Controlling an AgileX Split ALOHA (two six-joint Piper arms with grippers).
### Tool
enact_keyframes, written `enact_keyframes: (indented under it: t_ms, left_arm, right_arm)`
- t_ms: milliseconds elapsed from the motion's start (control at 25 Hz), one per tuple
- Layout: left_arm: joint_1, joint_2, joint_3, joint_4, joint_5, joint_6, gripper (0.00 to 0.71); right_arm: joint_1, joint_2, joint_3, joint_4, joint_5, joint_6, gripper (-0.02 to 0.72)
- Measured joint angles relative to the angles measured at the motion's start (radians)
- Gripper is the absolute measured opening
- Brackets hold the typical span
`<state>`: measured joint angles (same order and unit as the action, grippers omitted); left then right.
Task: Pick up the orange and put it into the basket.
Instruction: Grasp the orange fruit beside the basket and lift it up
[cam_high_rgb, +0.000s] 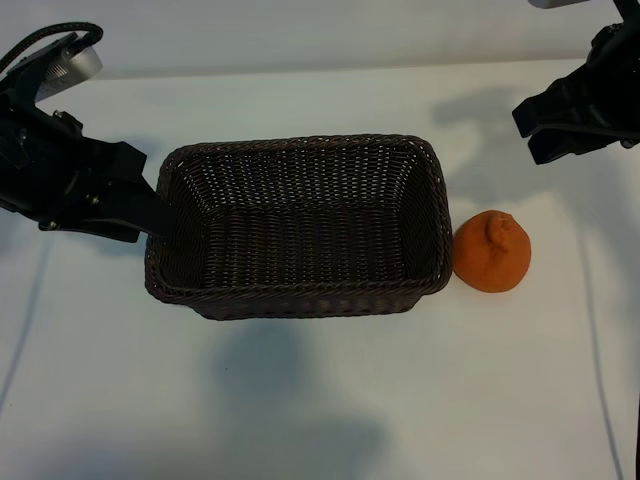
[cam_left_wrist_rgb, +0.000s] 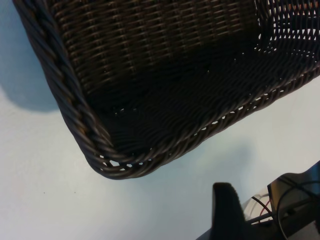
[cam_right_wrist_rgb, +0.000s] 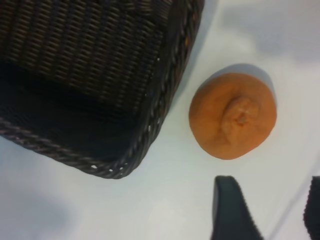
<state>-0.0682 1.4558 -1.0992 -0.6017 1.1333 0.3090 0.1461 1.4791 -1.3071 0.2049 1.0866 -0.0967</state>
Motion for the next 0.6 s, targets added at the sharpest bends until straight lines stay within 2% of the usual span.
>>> enact_keyframes:
  t_ms: [200,320,440,600]
  left_arm:
    - [0.000,0.000,0.000,0.000,-0.015,0.002,0.456]
    - [0.000,0.000,0.000,0.000,-0.018,0.002,0.456]
    - [0.000,0.000,0.000,0.000,-0.020,0.002,0.456]
    - [0.000,0.000,0.000,0.000,-0.020,0.002,0.456]
  right_arm:
    - [0.000,0.000,0.000,-0.006,-0.003,-0.011,0.294]
    - [0.000,0.000,0.000,-0.038,-0.014,-0.017,0.291]
    - [0.000,0.000,0.000,-0.086,-0.018,-0.017,0.330]
    - [0.000,0.011,0.000,-0.131,-0.018,0.000,0.442]
